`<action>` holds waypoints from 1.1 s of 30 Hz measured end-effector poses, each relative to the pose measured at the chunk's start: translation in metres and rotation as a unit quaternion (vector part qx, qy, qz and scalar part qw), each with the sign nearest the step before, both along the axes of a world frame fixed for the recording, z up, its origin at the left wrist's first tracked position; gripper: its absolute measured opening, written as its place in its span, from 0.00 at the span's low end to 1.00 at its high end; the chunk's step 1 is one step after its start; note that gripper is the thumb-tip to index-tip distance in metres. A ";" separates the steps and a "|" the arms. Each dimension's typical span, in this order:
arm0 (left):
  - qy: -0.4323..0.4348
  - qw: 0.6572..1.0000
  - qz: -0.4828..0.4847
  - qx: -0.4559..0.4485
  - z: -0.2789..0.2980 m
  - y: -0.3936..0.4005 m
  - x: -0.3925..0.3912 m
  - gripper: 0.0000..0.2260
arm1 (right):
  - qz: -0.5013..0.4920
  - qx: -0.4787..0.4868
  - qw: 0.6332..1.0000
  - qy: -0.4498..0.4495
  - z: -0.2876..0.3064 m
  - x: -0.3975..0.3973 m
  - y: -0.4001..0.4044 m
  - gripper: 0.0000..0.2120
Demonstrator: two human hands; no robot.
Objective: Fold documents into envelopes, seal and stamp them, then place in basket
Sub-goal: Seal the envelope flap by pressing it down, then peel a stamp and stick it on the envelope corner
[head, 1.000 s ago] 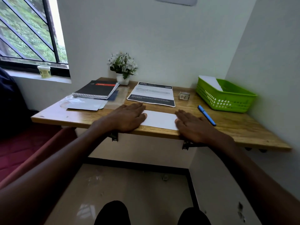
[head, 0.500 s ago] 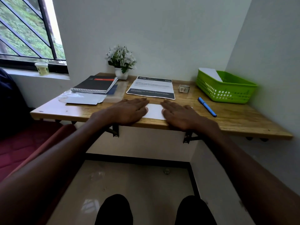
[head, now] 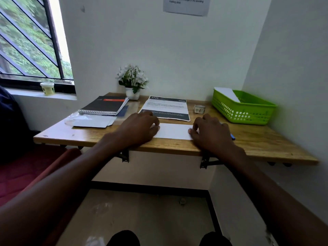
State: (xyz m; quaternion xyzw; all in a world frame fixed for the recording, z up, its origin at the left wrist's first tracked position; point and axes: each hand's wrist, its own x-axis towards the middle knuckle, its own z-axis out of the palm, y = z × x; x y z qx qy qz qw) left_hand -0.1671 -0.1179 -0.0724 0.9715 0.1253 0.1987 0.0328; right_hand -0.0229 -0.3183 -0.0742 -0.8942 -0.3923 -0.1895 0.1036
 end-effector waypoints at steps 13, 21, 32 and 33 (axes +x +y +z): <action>-0.104 0.993 -0.015 0.055 0.046 0.016 0.071 0.10 | 0.019 0.143 0.989 0.014 0.041 0.086 0.034 0.11; -0.102 0.995 -0.002 0.015 0.041 0.031 0.171 0.11 | -0.002 -0.013 1.000 -0.002 0.044 0.168 0.069 0.15; -0.139 0.976 -0.028 -0.163 0.009 0.043 0.193 0.07 | 0.061 0.010 0.998 -0.012 0.021 0.188 0.073 0.13; -0.139 0.974 -0.028 -0.176 0.008 0.043 0.194 0.07 | 0.064 0.027 0.998 0.003 0.020 0.189 0.073 0.14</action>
